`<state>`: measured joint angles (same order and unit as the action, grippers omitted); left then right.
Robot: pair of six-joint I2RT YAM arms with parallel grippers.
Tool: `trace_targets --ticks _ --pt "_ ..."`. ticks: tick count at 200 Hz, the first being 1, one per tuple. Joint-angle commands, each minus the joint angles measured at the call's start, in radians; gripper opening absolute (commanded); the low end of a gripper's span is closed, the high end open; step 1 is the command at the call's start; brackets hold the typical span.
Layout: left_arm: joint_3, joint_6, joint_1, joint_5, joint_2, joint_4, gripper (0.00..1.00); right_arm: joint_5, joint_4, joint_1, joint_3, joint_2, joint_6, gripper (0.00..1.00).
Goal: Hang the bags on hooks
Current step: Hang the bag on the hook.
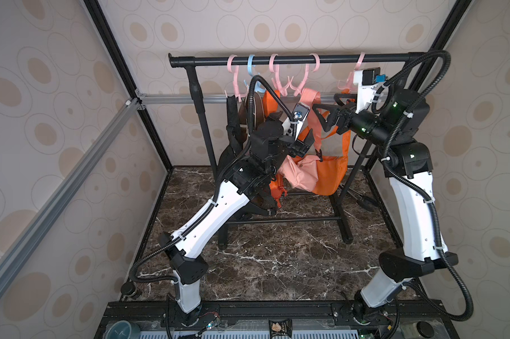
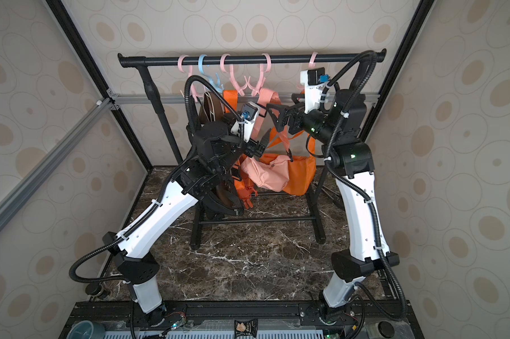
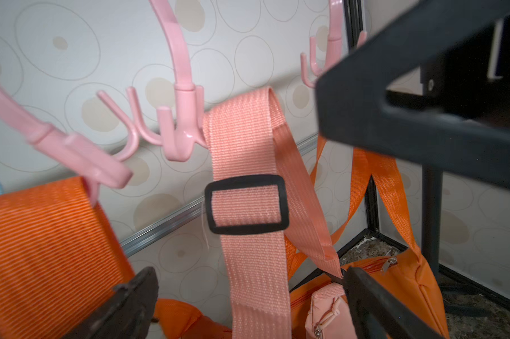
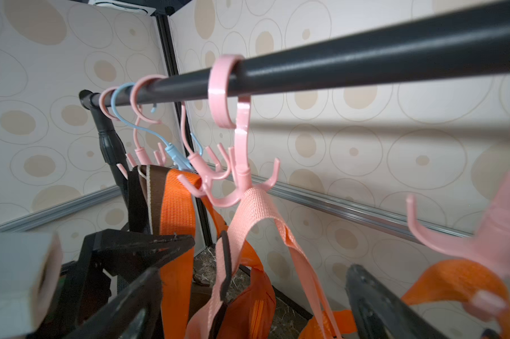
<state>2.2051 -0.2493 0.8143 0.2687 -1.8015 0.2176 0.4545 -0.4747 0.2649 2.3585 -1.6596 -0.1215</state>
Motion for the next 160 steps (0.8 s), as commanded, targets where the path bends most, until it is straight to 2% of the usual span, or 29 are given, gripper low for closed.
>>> trace_targets --ticks 1,30,51,93,118,135,145,160 --pt "-0.055 0.046 0.000 -0.006 0.068 -0.024 1.00 -0.026 0.008 0.008 -0.051 0.078 0.006 1.00" --pt "-0.250 0.054 0.000 0.029 0.193 -0.123 1.00 -0.053 0.045 0.009 -0.184 0.191 -0.013 1.00" --pt "-0.429 0.046 -0.003 0.119 0.303 -0.213 1.00 -0.151 0.053 0.008 -0.291 0.279 -0.013 1.00" --pt "-0.917 0.110 -0.069 0.323 0.617 -0.409 1.00 -0.557 0.190 0.008 -0.746 0.529 -0.079 1.00" --pt "-1.218 0.157 -0.155 0.432 0.783 -0.507 1.00 -0.802 0.204 0.008 -1.003 0.627 -0.098 1.00" --pt "-1.355 0.249 -0.255 0.415 0.835 -0.457 1.00 -1.002 0.291 0.008 -1.236 0.690 -0.110 1.00" --pt "-1.416 0.299 -0.305 0.372 0.851 -0.428 1.00 -1.044 0.427 0.009 -1.408 0.724 -0.073 1.00" --pt "-1.538 0.335 -0.386 0.332 0.859 -0.487 1.00 -1.105 0.664 0.002 -1.623 0.722 0.004 1.00"
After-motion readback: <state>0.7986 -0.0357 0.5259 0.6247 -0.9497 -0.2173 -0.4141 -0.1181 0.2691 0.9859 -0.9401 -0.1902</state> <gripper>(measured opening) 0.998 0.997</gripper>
